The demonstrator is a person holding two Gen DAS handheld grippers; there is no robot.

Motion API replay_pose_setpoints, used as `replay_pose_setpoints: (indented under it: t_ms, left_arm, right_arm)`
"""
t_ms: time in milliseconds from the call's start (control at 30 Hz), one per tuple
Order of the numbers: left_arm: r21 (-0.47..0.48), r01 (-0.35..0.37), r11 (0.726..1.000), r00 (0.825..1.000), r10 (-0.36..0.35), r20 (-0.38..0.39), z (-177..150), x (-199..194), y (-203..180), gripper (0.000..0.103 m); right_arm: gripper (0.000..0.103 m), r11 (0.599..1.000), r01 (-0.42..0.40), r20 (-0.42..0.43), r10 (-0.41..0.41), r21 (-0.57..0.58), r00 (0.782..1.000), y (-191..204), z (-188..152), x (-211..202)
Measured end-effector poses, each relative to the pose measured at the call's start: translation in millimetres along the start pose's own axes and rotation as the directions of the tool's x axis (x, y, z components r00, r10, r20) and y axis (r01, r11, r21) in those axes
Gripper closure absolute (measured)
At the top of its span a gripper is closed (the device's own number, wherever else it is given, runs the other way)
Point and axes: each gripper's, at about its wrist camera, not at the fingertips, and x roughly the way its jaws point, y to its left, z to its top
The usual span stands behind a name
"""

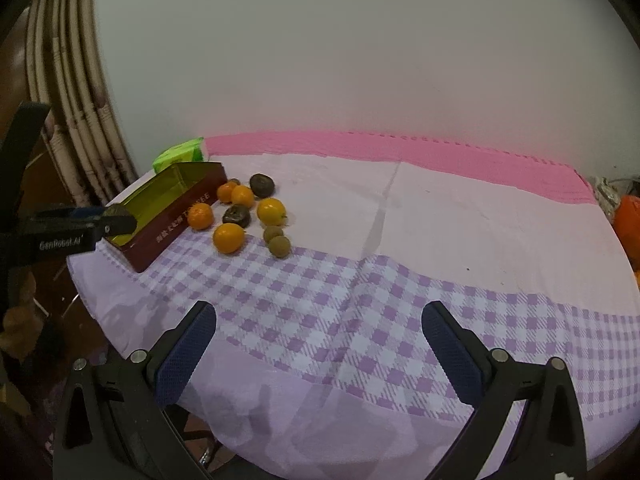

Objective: Organize fruits
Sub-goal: 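Carry the dried fruit with the left gripper into the gold tin and release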

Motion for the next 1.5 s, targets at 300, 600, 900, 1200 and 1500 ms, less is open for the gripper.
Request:
replay_pose_setpoints:
  t_ms: [300, 600, 900, 1200, 1500]
  left_arm:
    - [-0.017, -0.042, 0.999, 0.999, 0.042, 0.013, 20, 5, 32, 0.063]
    - [0.012, -0.142, 0.990, 0.990, 0.143, -0.009, 55, 45, 85, 0.063]
    - [0.077, -0.191, 0.979, 0.978, 0.196, -0.074, 95, 112, 126, 0.063]
    - [0.123, -0.212, 0.970, 0.958, 0.231, -0.173, 123, 181, 149, 0.063]
    - [0.149, -0.219, 0.964, 0.936, 0.251, -0.246, 129, 221, 158, 0.063]
  right_arm:
    - [0.001, 0.999, -0.037, -0.043, 0.037, 0.003, 0.998, 7, -9, 10]
    - [0.001, 0.999, -0.036, -0.104, 0.039, 0.031, 0.994, 8, -11, 24]
    - [0.001, 1.000, -0.020, -0.146, 0.021, 0.008, 0.989, 12, -4, 37]
    - [0.001, 1.000, -0.010, -0.208, 0.014, 0.021, 0.978, 9, -5, 56]
    - [0.001, 0.998, 0.006, -0.244, 0.008, 0.060, 0.970, -4, -9, 69]
